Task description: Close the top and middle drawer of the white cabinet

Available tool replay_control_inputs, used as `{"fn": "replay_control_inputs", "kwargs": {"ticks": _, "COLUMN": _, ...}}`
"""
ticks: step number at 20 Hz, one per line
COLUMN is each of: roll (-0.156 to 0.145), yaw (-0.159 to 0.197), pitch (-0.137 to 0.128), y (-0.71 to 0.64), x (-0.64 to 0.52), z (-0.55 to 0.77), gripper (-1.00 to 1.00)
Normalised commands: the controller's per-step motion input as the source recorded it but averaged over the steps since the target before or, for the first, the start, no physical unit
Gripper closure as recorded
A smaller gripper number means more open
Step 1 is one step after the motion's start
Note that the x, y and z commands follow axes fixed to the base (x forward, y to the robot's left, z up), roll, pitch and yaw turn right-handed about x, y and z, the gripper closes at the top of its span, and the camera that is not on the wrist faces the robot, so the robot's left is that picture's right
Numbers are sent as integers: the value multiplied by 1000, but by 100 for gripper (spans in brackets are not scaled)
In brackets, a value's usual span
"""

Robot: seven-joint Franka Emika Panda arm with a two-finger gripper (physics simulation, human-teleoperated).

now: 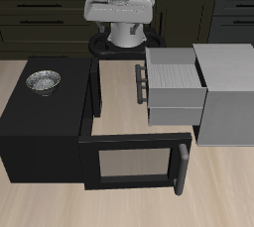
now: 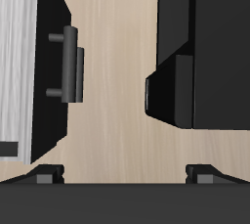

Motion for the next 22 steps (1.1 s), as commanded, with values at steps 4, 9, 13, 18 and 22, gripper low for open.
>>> {"fn": "replay_control_inputs", "kwargs": {"ticks": 4, "roll": -1, "yaw": 94, "pitch": 3, "y": -44, "x": 125, "z": 38, "gripper": -100}}
{"fn": "replay_control_inputs", "kwargs": {"ticks": 9, "roll": -12, "yaw": 107, "pitch": 9, "y": -125, "x": 194, "z": -2, "gripper": -100}}
{"fn": "replay_control_inputs", "kwargs": {"ticks": 13, "roll": -39, "yaw": 105, "pitch": 15, "y": -136, "x": 130, "z": -15, "gripper": -100}}
{"fn": "replay_control_inputs", "kwargs": {"ticks": 18, "roll": 17, "yaw": 246, "pitch": 60, "y": -54, "x": 64, "z": -72, "gripper": -100}}
{"fn": "replay_control_inputs", "kwargs": {"ticks": 22, "roll": -23, "yaw": 190, "pitch": -11, "y": 24, "x": 105, "z": -21, "gripper": -100}}
